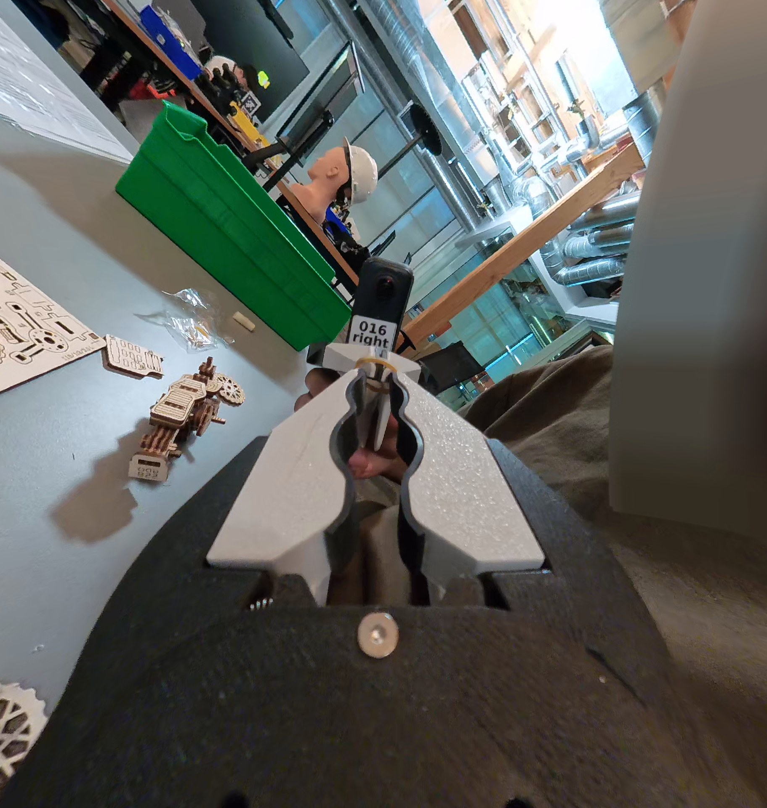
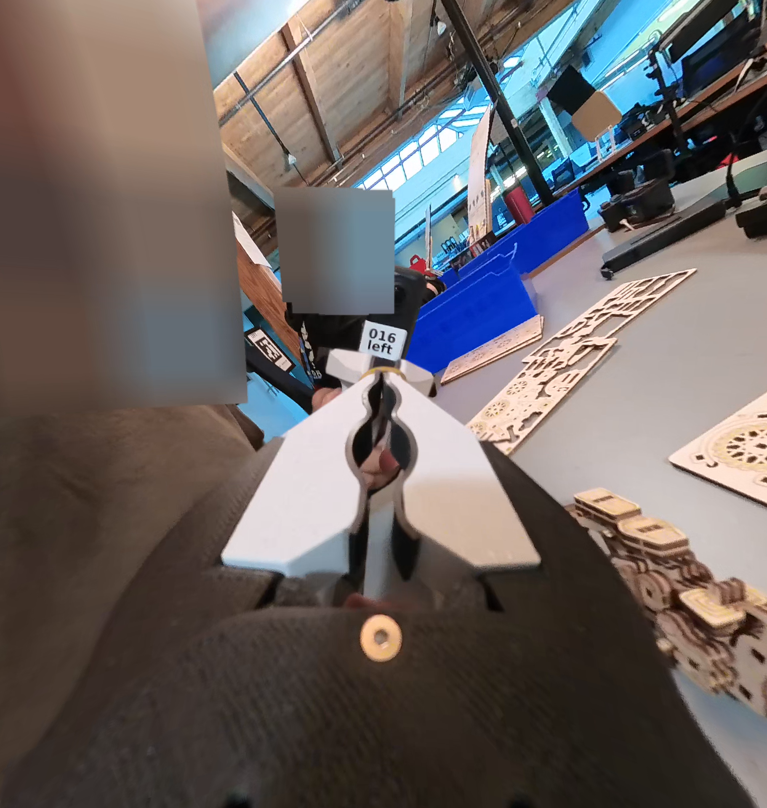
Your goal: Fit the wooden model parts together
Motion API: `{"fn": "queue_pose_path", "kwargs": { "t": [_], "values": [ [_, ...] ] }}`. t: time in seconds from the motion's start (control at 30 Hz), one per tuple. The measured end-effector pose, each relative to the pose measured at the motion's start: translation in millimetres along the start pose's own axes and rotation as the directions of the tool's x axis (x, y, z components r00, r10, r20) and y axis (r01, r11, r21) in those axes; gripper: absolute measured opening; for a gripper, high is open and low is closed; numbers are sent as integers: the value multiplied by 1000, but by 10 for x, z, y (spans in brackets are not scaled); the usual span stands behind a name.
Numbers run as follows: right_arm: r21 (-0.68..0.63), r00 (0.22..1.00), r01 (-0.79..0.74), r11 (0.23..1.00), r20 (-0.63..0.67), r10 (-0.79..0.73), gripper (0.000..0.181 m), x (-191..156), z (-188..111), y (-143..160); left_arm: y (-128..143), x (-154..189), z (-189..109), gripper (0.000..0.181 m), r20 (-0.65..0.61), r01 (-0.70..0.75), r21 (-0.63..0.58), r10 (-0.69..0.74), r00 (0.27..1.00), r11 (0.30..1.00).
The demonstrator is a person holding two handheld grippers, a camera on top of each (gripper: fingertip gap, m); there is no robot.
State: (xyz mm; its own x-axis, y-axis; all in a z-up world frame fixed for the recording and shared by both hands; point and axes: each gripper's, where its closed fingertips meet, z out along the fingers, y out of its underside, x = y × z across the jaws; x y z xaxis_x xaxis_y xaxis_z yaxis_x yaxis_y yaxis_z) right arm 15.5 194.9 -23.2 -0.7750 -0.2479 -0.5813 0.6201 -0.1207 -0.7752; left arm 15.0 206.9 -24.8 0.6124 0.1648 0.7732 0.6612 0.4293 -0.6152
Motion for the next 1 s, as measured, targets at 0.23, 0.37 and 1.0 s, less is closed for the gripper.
{"fn": "queue_pose_path", "kwargs": {
  "t": [0.23,0.37,1.0],
  "values": [
    [-141,998,62,988,-11,-64,0,17,-42,136,130,-47,13,11,14,3,-84,-1,1000,996],
    [-188,998,59,980,-23,-65,0,31,-55,191,174,-71,20,13,14,28,-101,-27,1000,994],
    [-327,983,120,937,-91,-158,0,92,-53,389,305,-149,40,23,23,147,-129,-145,989,981]
  ]
}}
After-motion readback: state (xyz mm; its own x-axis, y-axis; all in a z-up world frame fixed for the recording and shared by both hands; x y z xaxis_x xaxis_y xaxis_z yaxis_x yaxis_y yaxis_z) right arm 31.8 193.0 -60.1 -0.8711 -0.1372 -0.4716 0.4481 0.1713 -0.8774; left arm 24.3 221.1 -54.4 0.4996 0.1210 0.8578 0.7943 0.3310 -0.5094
